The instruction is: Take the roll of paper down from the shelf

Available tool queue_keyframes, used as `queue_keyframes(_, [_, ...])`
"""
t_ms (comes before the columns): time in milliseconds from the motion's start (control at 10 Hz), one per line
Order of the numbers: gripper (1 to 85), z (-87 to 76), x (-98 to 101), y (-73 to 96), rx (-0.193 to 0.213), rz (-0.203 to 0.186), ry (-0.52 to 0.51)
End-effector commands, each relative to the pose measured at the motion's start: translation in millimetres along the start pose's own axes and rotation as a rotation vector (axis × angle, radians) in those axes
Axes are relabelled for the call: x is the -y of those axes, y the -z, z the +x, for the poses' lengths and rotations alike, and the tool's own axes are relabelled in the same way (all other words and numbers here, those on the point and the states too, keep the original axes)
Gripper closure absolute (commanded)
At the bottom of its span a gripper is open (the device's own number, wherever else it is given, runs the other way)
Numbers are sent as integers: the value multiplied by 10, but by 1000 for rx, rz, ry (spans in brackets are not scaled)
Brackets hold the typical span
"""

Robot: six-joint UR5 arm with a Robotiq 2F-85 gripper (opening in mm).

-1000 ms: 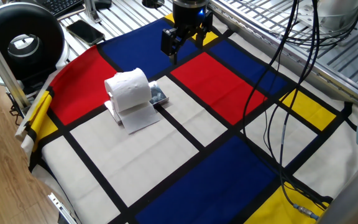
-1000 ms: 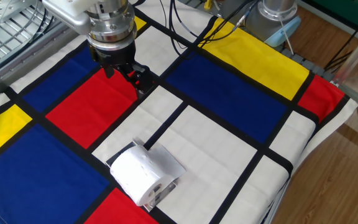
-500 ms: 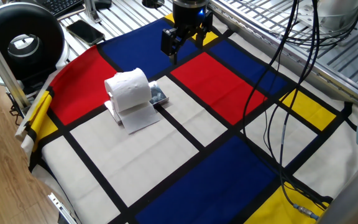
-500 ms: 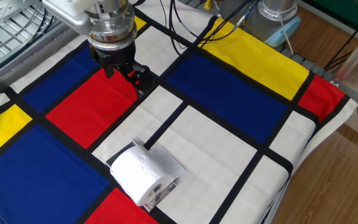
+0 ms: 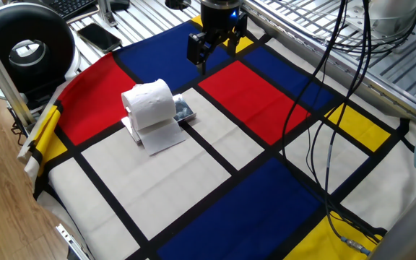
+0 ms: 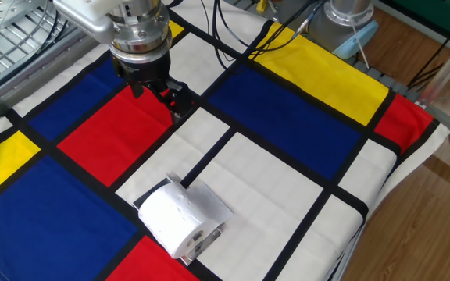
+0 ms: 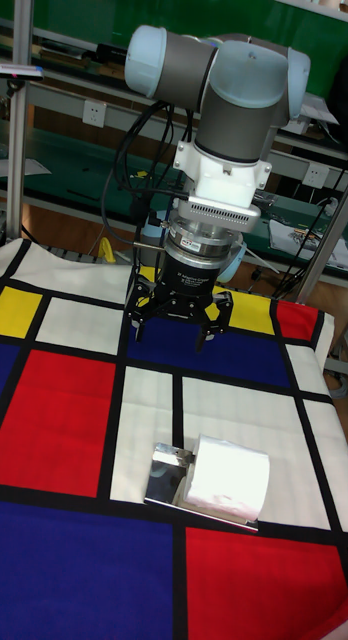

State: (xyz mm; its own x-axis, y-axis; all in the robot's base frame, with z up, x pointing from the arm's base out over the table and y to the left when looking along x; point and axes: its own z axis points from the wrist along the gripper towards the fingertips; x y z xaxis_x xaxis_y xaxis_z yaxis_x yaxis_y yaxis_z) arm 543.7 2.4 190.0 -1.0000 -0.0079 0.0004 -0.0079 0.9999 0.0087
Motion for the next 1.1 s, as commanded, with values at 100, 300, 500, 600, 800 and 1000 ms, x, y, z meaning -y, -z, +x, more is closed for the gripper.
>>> queue_keyframes(100, [847,-125,-165,7,42,-60,-230])
queue_keyframes(300, [847,-141,-164,8,48,-61,-224])
queue_keyframes(500, [847,-152,-141,7,54,-51,-197])
queue_keyframes(600, [840,-135,-61,4,51,-20,-191])
queue_keyframes(800, [830,-93,134,6,42,57,-176])
queue_keyframes(1000, [843,-46,46,1,21,25,-180])
